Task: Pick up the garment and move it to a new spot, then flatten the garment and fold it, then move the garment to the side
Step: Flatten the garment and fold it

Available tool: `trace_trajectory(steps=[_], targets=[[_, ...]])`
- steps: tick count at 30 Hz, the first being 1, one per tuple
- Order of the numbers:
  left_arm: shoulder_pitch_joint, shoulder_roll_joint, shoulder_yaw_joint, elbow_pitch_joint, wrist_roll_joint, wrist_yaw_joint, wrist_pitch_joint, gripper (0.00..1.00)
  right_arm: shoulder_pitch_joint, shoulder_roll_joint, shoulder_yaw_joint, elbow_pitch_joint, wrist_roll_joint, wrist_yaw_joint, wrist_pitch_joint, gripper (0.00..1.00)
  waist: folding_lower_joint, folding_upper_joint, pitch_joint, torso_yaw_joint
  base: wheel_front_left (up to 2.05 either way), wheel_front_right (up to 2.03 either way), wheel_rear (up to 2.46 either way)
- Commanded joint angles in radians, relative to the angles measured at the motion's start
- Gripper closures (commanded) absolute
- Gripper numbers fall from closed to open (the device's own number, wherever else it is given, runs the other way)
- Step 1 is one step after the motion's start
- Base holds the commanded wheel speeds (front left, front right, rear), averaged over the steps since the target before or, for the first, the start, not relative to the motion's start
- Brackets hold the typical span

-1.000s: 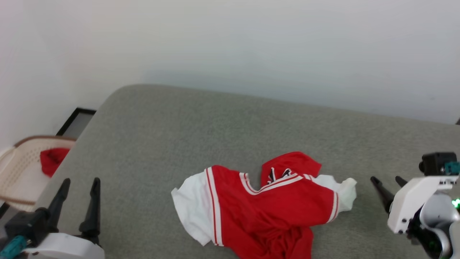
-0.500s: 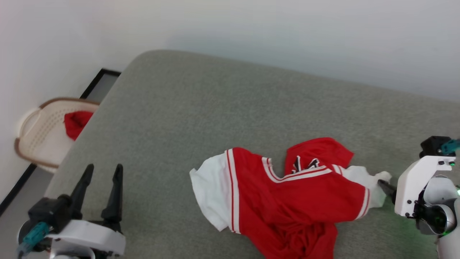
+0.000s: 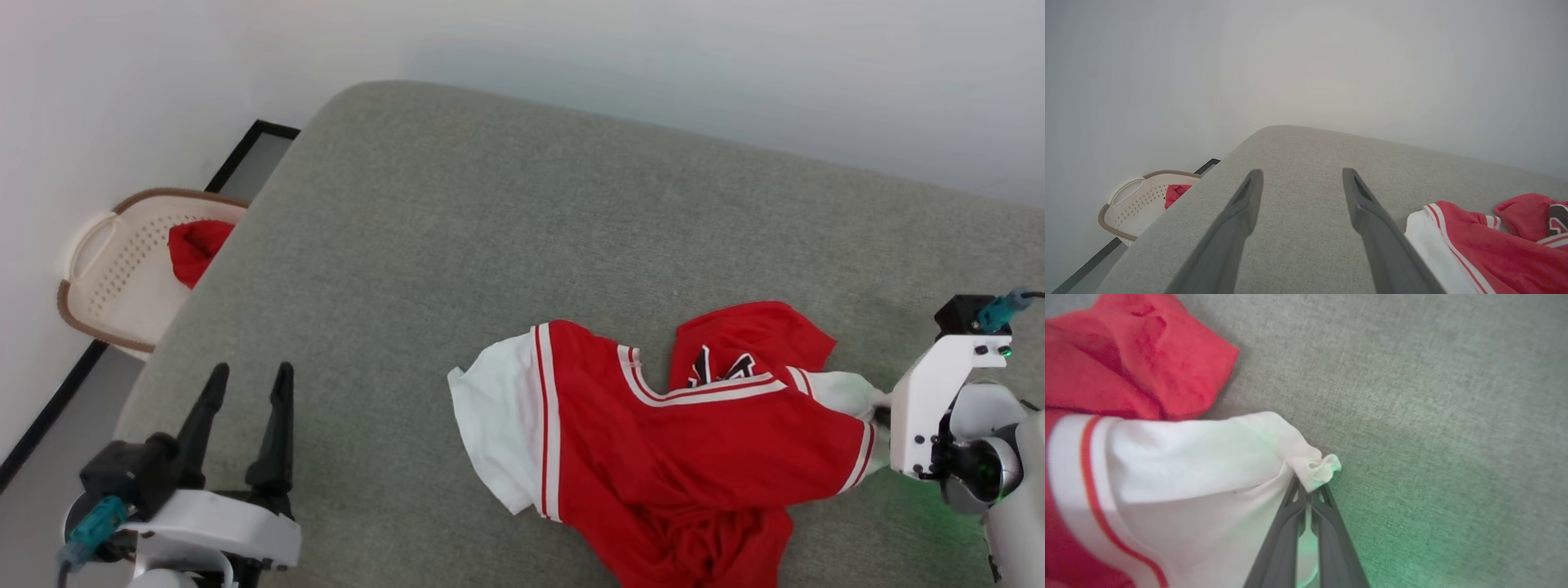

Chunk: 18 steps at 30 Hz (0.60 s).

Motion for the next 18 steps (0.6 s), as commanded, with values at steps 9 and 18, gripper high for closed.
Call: trace_trajectory(steps=[9, 18], targets=[[0.030, -0.018, 0.039, 0.015, 0.030, -0.025, 0.000, 0.00, -0.055, -0.057, -0.013, 0.037, 0.012, -0.001, -0.077, 1.00, 0.0000, 0.0000, -0.038, -0.030, 0.00, 0.00, 0.00], [0.067, -0.016, 0.052, 0.012, 0.045, -0.033, 0.000, 0.00, -0.051, -0.123, -0.111, 0.072, -0.024, -0.001, -0.126, 1.00, 0.0000, 0.0000, -0.084, -0.066, 0.00, 0.00, 0.00]])
